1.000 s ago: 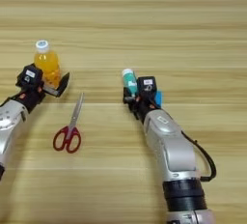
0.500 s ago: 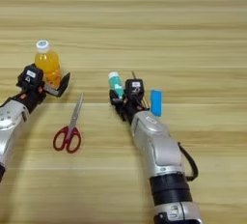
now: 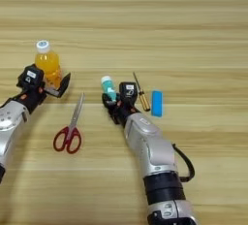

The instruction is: Move the objects on the table

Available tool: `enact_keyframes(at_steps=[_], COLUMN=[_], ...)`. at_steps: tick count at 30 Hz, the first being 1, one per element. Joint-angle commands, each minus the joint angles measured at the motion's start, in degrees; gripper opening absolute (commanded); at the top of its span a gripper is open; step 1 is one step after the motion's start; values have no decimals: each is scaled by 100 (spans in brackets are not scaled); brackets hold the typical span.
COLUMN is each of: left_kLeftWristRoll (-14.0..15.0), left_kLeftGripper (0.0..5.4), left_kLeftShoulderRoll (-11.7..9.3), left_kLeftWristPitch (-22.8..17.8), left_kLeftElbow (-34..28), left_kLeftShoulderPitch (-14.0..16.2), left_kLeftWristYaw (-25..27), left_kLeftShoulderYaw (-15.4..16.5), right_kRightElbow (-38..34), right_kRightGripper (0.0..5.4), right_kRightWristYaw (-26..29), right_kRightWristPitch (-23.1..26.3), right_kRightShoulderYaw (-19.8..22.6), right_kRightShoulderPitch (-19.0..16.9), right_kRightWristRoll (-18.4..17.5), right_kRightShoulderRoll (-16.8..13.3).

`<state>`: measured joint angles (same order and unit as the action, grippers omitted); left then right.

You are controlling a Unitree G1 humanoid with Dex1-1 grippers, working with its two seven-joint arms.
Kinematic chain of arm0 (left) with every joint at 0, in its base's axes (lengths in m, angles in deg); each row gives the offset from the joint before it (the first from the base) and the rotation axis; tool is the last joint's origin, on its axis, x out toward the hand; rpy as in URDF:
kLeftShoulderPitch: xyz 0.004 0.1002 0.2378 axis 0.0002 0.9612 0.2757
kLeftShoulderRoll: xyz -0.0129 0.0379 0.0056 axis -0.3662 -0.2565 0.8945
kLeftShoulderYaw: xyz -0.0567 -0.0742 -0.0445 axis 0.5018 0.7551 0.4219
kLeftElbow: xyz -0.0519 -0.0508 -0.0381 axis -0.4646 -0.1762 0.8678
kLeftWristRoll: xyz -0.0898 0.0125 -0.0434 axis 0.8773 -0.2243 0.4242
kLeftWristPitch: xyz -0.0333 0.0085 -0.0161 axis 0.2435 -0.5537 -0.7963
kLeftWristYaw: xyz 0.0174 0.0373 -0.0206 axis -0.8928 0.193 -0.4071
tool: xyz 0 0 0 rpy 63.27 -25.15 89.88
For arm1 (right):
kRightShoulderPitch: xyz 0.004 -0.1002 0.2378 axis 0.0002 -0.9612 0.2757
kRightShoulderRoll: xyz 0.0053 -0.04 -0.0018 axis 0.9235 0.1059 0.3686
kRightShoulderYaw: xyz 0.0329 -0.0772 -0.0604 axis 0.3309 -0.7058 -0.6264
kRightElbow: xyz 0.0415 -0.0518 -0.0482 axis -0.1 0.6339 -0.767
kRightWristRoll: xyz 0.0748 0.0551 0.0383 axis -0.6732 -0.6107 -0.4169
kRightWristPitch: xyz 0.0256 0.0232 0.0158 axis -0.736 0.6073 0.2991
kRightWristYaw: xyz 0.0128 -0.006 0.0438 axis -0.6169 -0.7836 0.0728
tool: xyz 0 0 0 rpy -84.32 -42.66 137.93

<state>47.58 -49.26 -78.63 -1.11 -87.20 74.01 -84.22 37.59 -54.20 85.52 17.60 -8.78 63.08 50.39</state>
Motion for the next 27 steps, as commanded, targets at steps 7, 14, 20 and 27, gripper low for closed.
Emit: enact_keyframes(at_steps=[7,14,20,27], left_kLeftWristRoll=[-62,-64,-43,-37], left_kLeftGripper=[540,540,540,540], left_kLeftShoulderRoll=[-17,-9,-21,-60], left_kLeftWristPitch=[-69,-66,-104,-160], left_kLeftElbow=[-66,-64,-127,-399], left_kLeftShoulderPitch=[43,45,106,327], left_kLeftWristYaw=[0,-8,-14,13], left_kLeftShoulderYaw=[-38,-41,-16,-24], right_kRightElbow=[18,-147,-226,-235], right_kRightGripper=[263,352,415,492], right_kRightWristYaw=[-35,-32,-37,-50], right_kRightWristPitch=[-396,-1002,-1177,-1226], right_kRightShoulderYaw=[-296,-540,-589,-556], right_kRightShoulderPitch=[64,-20,-67,-50], right_kRightWristRoll=[422,839,951,955], right_kRightShoulderRoll=[-136,-260,-276,-274])
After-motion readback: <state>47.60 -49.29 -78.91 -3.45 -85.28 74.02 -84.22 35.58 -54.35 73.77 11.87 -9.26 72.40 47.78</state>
